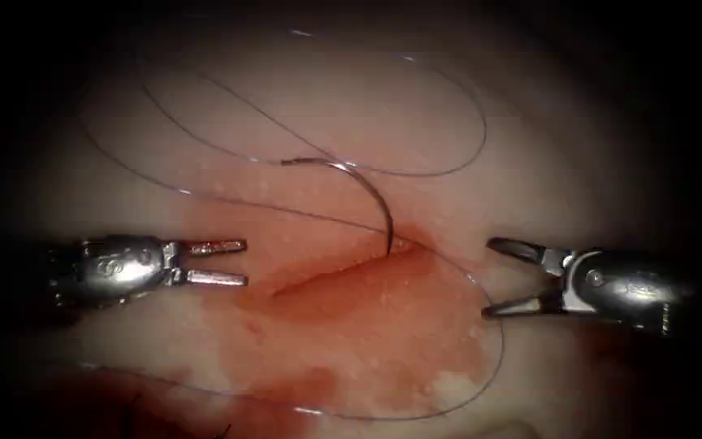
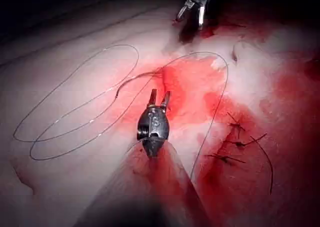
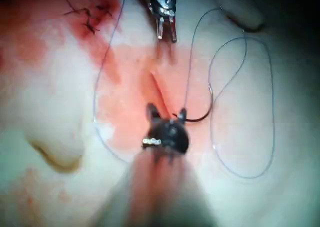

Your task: Wound Closure

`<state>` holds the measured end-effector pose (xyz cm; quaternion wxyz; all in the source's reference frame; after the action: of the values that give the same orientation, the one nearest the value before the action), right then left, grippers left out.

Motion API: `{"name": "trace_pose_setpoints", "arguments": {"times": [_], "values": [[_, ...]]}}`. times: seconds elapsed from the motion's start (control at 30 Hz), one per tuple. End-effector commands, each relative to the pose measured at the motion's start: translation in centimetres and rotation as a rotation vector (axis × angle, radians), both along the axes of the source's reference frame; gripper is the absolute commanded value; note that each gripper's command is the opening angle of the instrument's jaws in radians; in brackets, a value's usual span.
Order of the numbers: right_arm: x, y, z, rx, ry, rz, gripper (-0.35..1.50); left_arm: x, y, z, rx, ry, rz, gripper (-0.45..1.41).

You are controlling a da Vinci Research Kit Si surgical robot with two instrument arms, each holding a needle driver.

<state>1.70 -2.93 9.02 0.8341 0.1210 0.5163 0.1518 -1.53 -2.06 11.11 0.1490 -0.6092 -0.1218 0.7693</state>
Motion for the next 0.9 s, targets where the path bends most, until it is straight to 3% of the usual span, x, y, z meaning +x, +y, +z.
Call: {"name": "trace_pose_setpoints", "arguments": {"times": [0.03,0.4,0.53,0.6,0.9], "values": [[0.08,0.00,0.03,-0.001,0.002,-0.001,0.83,-0.06,-0.02,0.06,0.001,-0.001,0.000,0.30],[-0.02,-0.02,0.02,-0.010,-0.006,-0.004,0.86,-0.21,-0.01,0.09,-0.002,0.014,-0.015,0.61],[-0.02,-0.02,0.01,-0.011,-0.007,-0.002,0.86,-0.41,0.00,0.13,-0.006,0.026,-0.033,0.73],[-0.01,-0.03,0.02,-0.013,-0.009,0.001,0.86,-0.59,-0.03,0.21,-0.069,0.034,-0.025,0.80],[-0.01,-0.05,0.06,-0.016,-0.010,0.001,0.86,-1.03,-0.10,0.42,-0.127,0.076,0.013,0.80]]}}
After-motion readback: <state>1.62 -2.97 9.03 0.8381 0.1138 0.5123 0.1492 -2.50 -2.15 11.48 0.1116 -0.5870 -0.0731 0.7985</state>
